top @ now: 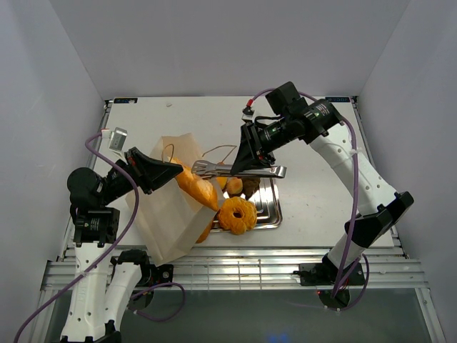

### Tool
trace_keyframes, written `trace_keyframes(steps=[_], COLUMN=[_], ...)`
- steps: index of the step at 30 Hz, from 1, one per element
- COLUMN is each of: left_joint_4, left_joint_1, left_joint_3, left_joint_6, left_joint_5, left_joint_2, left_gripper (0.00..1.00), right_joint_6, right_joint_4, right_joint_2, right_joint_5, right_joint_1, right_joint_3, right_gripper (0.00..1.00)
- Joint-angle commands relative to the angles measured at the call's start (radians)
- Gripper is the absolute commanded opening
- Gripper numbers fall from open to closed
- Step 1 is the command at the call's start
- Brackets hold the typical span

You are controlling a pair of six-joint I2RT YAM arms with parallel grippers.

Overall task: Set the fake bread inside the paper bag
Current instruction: Place the fake bread in the paper bag.

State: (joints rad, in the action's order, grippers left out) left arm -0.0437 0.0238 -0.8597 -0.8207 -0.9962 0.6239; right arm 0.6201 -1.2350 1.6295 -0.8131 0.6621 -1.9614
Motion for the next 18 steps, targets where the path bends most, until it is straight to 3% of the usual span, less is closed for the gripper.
trace_keyframes(steps=[1, 18], left_joint_4=[0.018, 0.018], left_joint_1=[0.005, 0.005], left_joint_3=[-0.039, -0.041], left_joint_6=[-0.005, -0.009], left_joint_5=[-0.012, 0.002], left_joint_2=[0.0, 0.002], left_gripper=[0.0, 0.0], right_joint_6=[-0.02, -0.051], right_joint_4=[-0.004, -0.038], right_joint_2=[-0.045, -0.062], right_joint_5=[-0.043, -0.028], right_joint_1=[-0.002, -0.002], right_joint_3=[-0.016, 0.001], right_gripper=[0.37, 0.41])
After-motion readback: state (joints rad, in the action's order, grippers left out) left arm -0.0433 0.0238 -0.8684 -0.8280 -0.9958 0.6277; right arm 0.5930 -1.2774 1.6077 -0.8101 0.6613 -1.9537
